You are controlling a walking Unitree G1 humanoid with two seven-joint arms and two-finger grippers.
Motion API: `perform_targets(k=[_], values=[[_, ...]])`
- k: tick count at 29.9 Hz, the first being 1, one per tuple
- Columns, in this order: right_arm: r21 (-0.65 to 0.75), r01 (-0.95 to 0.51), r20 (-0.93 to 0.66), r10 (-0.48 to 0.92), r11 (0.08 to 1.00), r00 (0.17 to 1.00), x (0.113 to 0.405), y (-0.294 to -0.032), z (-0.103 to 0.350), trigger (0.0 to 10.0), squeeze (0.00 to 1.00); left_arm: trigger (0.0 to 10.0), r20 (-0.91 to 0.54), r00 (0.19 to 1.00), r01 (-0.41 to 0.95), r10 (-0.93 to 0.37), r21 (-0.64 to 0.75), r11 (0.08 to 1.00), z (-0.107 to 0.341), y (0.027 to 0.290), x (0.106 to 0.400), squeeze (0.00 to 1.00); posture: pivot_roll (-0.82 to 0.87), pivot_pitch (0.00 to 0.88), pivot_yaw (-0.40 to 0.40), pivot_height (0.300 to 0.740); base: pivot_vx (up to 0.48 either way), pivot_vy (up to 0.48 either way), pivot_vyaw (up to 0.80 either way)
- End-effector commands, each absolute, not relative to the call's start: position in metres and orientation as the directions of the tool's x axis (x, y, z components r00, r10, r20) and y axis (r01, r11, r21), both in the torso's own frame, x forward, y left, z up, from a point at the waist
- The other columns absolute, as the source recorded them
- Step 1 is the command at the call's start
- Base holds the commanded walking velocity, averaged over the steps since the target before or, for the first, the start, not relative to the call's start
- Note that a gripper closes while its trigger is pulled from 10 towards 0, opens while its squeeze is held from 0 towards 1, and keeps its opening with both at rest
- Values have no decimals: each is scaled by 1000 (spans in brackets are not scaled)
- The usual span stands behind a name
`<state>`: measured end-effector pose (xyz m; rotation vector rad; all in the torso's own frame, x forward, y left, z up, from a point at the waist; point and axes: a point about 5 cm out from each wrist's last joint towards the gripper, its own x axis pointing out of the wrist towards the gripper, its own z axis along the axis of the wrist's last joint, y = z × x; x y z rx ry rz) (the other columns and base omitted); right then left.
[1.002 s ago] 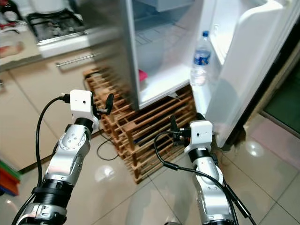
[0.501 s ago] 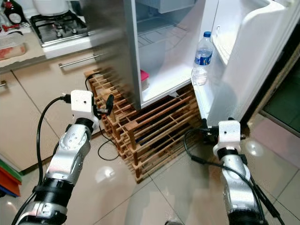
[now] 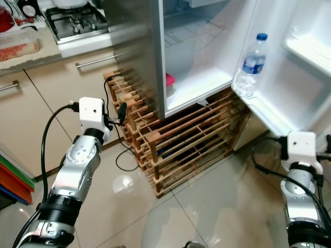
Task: Restocking fridge
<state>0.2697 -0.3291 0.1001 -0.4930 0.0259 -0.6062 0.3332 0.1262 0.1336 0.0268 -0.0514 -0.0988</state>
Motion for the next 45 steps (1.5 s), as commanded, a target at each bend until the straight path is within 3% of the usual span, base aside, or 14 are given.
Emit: perform_targets(k=[1,3,4,5,9,13,18,25,30,32,33,39,42,45], values=[[-433,525,121,-530,733,839,271,-324,101,10000,0,10000,43,993,108,-110,36,993,134,124,334,0,-59,43,69,740,0,0,0],[-252,372,127,-350,893,928,279,-277,98,10000,0,10000,40,993,106,-108,37,994,133,124,334,0,-58,43,67,740,0,0,0],[-196,308,139,-285,931,948,281,-259,98,10000,0,10000,39,994,105,-107,37,994,133,124,334,0,-58,43,67,740,0,0,0],[-196,308,139,-285,931,948,281,-259,98,10000,0,10000,39,994,105,-107,37,994,133,124,334,0,-58,43,67,740,0,0,0],[-130,190,128,-173,973,977,282,-212,93,10000,0,10000,30,995,97,-98,41,994,131,123,334,0,-55,40,64,740,0,0,561],[-96,176,120,-165,980,979,282,-206,92,10000,0,10000,20,995,97,-98,39,995,129,124,335,0,-52,38,63,740,0,0,741],[118,127,86,-137,985,987,272,-190,90,10000,0,10000,-78,997,20,-14,81,997,102,144,332,0,-38,49,43,740,0,0,728],[121,83,53,-90,989,995,263,-187,84,10000,0,10000,-106,991,-77,84,64,995,82,176,313,0,-28,54,27,740,0,0,725],[71,55,56,-59,996,997,264,-189,86,10000,0,10000,-35,999,28,-23,137,990,91,165,308,0,-29,47,15,740,0,0,723],[-143,-44,114,61,989,992,264,-181,94,10000,0,10000,15,993,112,-119,225,968,98,164,302,0,-23,47,12,740,0,0,712],[-165,-58,116,78,985,990,264,-180,94,10000,0,10000,17,991,129,-136,220,967,99,167,300,0,-22,46,11,740,0,0,712],[-81,5,73,1,997,997,264,-194,86,10000,0,10000,-12,996,94,-93,86,992,97,173,298,0,-6,42,0,740,0,0,691],[-42,16,50,-14,999,999,263,-195,82,10000,0,10000,-1,990,143,-143,63,988,100,154,297,0,-5,41,-4,740,0,0,688],[-17,39,42,-38,999,998,262,-194,80,10000,0,10000,-81,972,219,-222,-38,975,94,140,295,0,-10,35,-5,740,0,0,688]])
